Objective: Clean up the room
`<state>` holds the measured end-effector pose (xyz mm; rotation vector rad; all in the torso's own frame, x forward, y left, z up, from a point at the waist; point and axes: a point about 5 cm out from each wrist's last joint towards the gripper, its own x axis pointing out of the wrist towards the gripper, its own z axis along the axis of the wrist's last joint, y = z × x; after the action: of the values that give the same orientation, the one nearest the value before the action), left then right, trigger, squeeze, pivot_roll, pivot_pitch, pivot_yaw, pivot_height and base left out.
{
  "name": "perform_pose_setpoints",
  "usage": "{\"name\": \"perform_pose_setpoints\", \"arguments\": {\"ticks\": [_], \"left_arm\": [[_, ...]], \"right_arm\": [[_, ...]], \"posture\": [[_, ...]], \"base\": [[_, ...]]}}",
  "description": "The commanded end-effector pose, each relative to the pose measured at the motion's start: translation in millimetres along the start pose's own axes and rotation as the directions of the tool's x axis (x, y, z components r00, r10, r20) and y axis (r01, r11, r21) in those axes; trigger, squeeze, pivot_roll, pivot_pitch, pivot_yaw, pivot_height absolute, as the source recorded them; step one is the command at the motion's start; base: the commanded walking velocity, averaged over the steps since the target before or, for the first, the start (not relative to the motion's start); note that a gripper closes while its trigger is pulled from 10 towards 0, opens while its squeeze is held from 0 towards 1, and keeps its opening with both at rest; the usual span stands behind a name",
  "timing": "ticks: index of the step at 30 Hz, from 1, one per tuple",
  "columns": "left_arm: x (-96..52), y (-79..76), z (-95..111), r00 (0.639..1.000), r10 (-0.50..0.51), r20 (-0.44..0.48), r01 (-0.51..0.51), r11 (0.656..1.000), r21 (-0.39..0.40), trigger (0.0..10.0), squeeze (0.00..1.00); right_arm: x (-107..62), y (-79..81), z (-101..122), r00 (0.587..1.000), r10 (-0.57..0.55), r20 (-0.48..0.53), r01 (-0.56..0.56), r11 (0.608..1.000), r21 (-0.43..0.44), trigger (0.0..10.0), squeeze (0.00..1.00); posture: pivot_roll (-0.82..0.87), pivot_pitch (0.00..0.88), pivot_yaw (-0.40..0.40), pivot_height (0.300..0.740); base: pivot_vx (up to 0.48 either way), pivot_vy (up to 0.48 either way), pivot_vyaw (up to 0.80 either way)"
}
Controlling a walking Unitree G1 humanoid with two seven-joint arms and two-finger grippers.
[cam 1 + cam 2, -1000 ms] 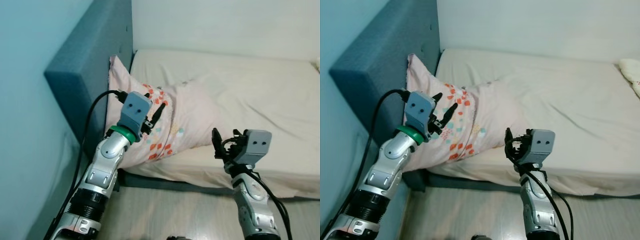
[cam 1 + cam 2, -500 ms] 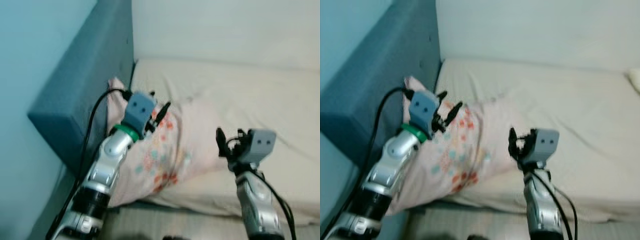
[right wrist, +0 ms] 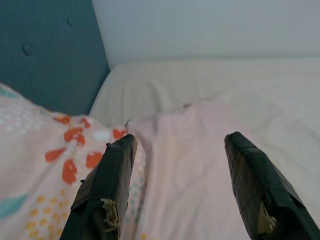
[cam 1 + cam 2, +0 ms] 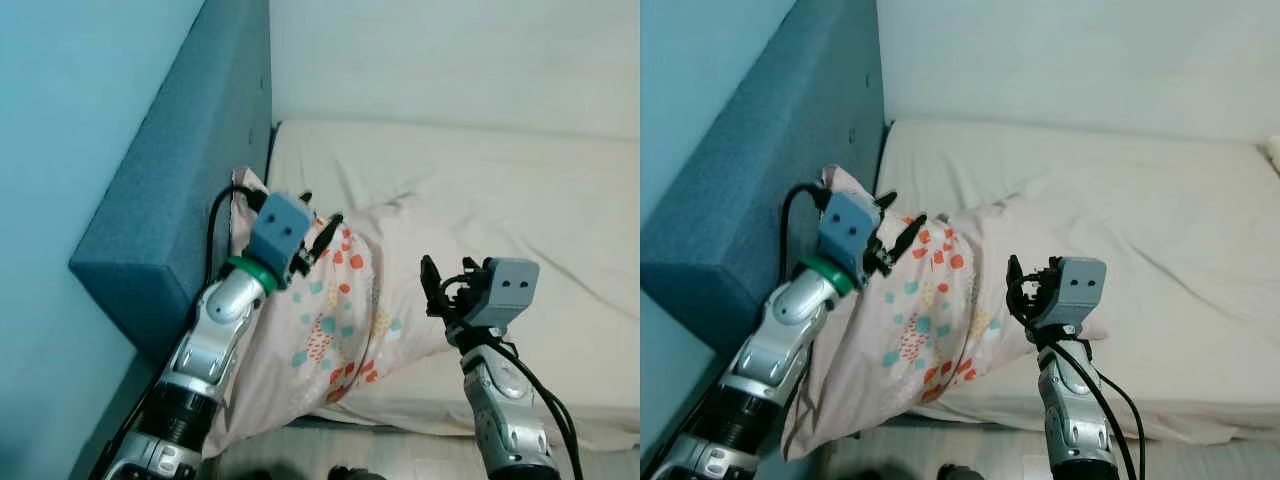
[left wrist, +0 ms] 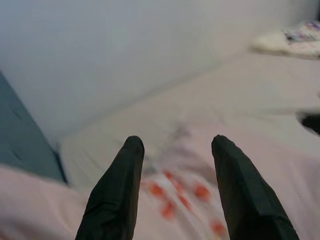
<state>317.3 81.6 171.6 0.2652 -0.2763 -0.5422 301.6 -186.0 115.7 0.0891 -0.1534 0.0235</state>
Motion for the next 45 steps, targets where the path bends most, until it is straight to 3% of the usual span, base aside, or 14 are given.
{"name": "perform_pose_setpoints", "arguments": {"ticks": [1, 9, 13, 19, 27, 45], "left_arm": [[-6.6, -12.2, -7, 0.998, -0.045, -0.036, 0.044, 0.999, -0.021, 10.0, 0.0], [-18.1, -41.2, -29, 0.988, -0.124, -0.088, 0.118, 0.99, -0.079, 10.0, 0.0], [-18.4, -42.5, -31, 0.987, -0.134, -0.092, 0.127, 0.989, -0.079, 10.0, 0.0], [-8.8, -38.5, -19, 0.992, -0.099, -0.073, 0.087, 0.986, -0.145, 10.0, 0.0], [-2.1, -28.4, -13, 0.996, -0.054, -0.068, 0.038, 0.974, -0.223, 10.0, 0.0], [10.5, -5.1, -6, 0.995, 0.063, -0.079, -0.077, 0.98, -0.186, 10.0, 0.0]], "right_arm": [[-5.1, -6.0, -7, 0.999, -0.023, -0.025, 0.023, 1.0, -0.013, 10.0, 0.0], [-3.9, -13.8, -9, 0.997, -0.061, -0.039, 0.059, 0.997, -0.039, 10.0, 0.0], [-3.8, -13.7, -9, 0.997, -0.064, -0.04, 0.062, 0.997, -0.035, 10.0, 0.0], [-7.8, -17.0, -11, 0.995, -0.095, -0.039, 0.094, 0.995, -0.028, 10.0, 0.0], [-7.4, -19.6, -10, 0.994, -0.107, -0.039, 0.106, 0.994, -0.014, 10.0, 0.0], [-3.0, -18.0, -5, 0.995, -0.099, -0.024, 0.099, 0.995, -0.006, 10.0, 0.0]], "posture": [[-0.12, 0.116, -0.008, 0.74], [-0.12, 0.129, -0.012, 0.74], [-0.12, 0.129, -0.012, 0.74], [-0.13, 0.134, -0.009, 0.74], [-0.14, 0.136, -0.007, 0.74], [-0.13, 0.137, -0.008, 0.74]], "base": [[0.0, 0.0, 0.0], [0.0, 0.0, 0.0], [0.0, 0.0, 0.0], [0.0, 0.0, 0.0], [0.0, 0.0, -0.74], [0.0, 0.0, -0.78]]}}
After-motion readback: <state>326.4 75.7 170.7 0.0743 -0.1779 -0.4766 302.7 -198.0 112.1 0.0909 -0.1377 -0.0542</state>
